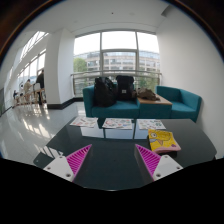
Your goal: Fold towel
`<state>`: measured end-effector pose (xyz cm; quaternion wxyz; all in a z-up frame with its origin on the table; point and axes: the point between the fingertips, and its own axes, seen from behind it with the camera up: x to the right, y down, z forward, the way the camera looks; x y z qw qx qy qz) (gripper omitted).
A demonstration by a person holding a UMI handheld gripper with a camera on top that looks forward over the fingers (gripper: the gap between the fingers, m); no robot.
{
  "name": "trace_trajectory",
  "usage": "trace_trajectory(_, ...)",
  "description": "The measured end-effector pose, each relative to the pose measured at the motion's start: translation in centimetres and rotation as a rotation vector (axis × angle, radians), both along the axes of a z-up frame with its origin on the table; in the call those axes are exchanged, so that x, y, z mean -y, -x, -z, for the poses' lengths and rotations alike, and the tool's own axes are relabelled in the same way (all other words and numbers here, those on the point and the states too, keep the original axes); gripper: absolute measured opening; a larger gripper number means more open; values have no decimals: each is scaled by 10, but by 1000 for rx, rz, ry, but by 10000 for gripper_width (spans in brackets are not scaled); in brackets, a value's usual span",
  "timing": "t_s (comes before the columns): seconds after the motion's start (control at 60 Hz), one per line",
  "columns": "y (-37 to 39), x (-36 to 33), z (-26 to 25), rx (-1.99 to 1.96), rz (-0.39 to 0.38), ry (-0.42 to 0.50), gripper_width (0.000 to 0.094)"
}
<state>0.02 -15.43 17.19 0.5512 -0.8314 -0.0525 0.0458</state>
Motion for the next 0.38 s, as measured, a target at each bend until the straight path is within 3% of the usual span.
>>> trace_trajectory(0.383,11,19,1,-5,-10,5,854)
